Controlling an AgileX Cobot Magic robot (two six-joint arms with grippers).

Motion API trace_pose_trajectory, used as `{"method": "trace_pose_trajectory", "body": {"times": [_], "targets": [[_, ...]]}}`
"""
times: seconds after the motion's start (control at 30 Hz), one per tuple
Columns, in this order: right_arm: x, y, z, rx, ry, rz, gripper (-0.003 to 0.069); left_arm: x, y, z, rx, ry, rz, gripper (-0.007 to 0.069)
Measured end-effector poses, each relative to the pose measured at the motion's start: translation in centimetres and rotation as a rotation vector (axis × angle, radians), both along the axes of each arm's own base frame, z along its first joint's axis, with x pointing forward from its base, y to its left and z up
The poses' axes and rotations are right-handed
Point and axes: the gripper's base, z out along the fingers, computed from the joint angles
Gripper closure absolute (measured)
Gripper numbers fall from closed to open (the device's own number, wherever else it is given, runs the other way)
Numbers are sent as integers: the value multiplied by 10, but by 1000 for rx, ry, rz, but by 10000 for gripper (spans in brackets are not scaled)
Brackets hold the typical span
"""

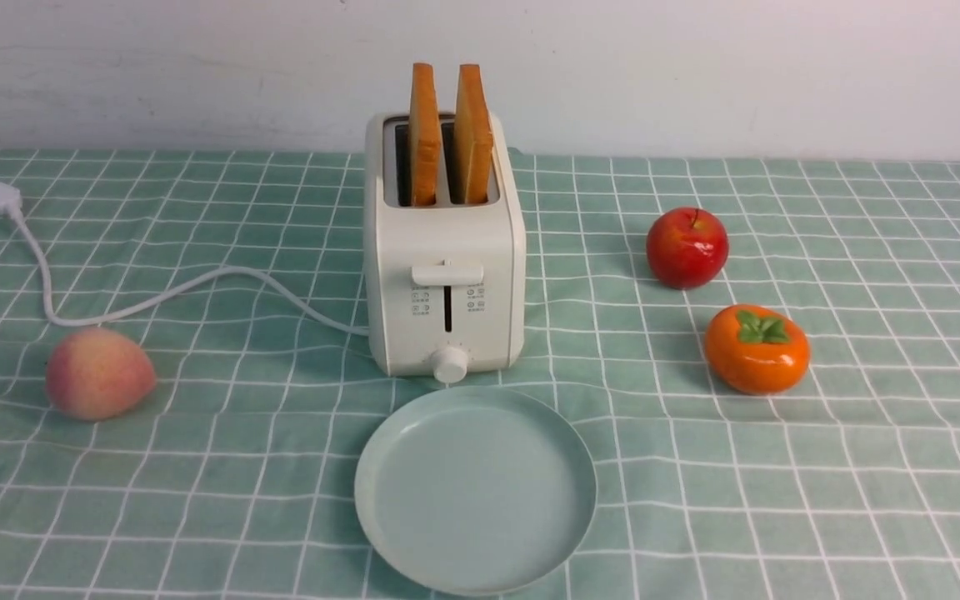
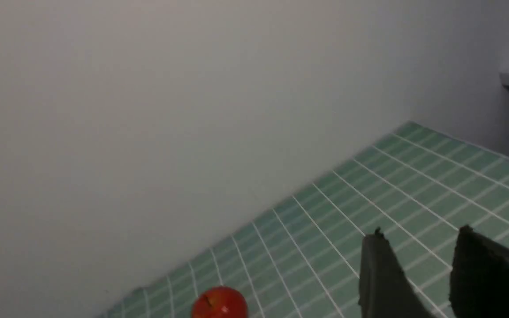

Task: Take toasted bread from bread machine on blue coffee table place on plate.
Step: 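Grasp the toast slice in the toaster and pull it up out of the slot with the right gripper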

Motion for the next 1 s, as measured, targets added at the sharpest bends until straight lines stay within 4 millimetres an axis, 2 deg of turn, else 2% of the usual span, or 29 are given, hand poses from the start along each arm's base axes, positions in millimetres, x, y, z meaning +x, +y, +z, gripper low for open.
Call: {"method": "trace_pose_trajectory", "body": {"times": [0.03, 0.1, 0.2, 0.27, 0.33, 0.37, 0.4, 0.47, 0.53, 0.57, 0.6, 0.67, 0.73, 0.77, 0.83, 1.0], "targets": [[19, -4, -6, -2, 119, 12, 419, 8, 1, -8, 56, 83, 8, 386], [46, -2, -22, 23, 245, 71, 419, 15, 3, -21, 110, 202, 20, 386], [85, 17, -48, 98, 338, 194, 419, 17, 2, -31, 86, 303, 23, 386], [113, 43, -66, 129, 357, 297, 419, 15, -1, -35, 21, 369, 16, 386], [134, 77, -78, 113, 370, 421, 419, 12, -6, -39, -36, 435, -11, 386], [134, 77, -78, 113, 370, 421, 419, 12, -6, -39, -36, 435, -11, 386], [143, 104, -83, 72, 402, 523, 419, 10, -10, -41, -69, 474, -40, 386], [155, 136, -87, 3, 462, 642, 419, 8, -14, -44, -72, 512, -85, 386], [180, 174, -72, -116, 511, 798, 419, 5, -19, -50, -60, 551, -166, 386], [201, 196, -58, -166, 532, 875, 419, 3, -21, -54, -45, 562, -210, 386], [206, 203, -56, -182, 571, 908, 419, 2, -23, -56, -34, 568, -236, 386], [233, 221, -41, -191, 589, 953, 419, 1, -25, -58, -24, 568, -271, 386], [252, 231, -38, -189, 594, 968, 418, 1, -26, -58, -28, 566, -286, 386], [268, 241, -26, -188, 576, 988, 412, 1, -27, -58, -37, 563, -297, 386], [288, 253, -25, -182, 565, 1001, 393, 1, -29, -57, -57, 558, -305, 386], [309, 266, -14, -126, 477, 995, 318, 2, -30, -56, -73, 544, -306, 386]]}}
